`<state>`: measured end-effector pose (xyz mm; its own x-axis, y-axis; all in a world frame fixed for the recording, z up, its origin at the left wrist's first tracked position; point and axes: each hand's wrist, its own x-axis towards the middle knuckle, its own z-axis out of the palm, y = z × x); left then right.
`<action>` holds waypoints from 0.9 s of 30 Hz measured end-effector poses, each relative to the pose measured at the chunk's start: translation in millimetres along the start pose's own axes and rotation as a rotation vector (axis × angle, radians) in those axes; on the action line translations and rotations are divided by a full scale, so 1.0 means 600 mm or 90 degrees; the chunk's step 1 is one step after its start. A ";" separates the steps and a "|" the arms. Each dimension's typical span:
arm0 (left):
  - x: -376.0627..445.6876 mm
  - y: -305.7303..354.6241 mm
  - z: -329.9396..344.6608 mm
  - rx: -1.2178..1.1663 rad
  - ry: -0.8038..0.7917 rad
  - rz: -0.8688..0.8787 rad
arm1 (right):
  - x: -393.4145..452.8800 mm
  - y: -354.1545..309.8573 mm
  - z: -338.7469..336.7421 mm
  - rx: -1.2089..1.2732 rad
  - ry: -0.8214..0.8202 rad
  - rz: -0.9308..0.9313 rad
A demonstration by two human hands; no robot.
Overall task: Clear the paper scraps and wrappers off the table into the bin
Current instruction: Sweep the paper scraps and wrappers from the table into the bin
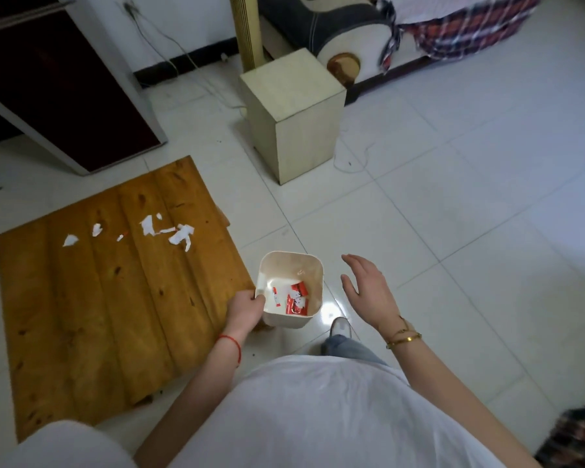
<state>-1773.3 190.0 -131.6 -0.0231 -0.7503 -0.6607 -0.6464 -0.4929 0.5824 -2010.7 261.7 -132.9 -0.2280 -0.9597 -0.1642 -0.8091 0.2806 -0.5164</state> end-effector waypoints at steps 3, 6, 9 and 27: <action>0.015 0.068 0.043 -0.018 0.019 -0.005 | 0.053 0.050 -0.057 -0.013 -0.011 -0.026; 0.033 0.125 0.078 -0.026 0.040 -0.010 | 0.103 0.087 -0.100 -0.015 -0.013 -0.055; 0.055 0.167 0.098 -0.058 0.064 -0.036 | 0.152 0.112 -0.128 -0.019 -0.014 -0.077; 0.293 0.304 0.012 -0.222 0.201 -0.171 | 0.586 0.020 -0.134 -0.070 -0.133 -0.272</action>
<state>-1900.8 -28.7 -145.0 0.3723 -0.6476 -0.6648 -0.3050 -0.7619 0.5713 -2143.9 -73.8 -129.4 0.2410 -0.9620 -0.1284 -0.8617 -0.1512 -0.4843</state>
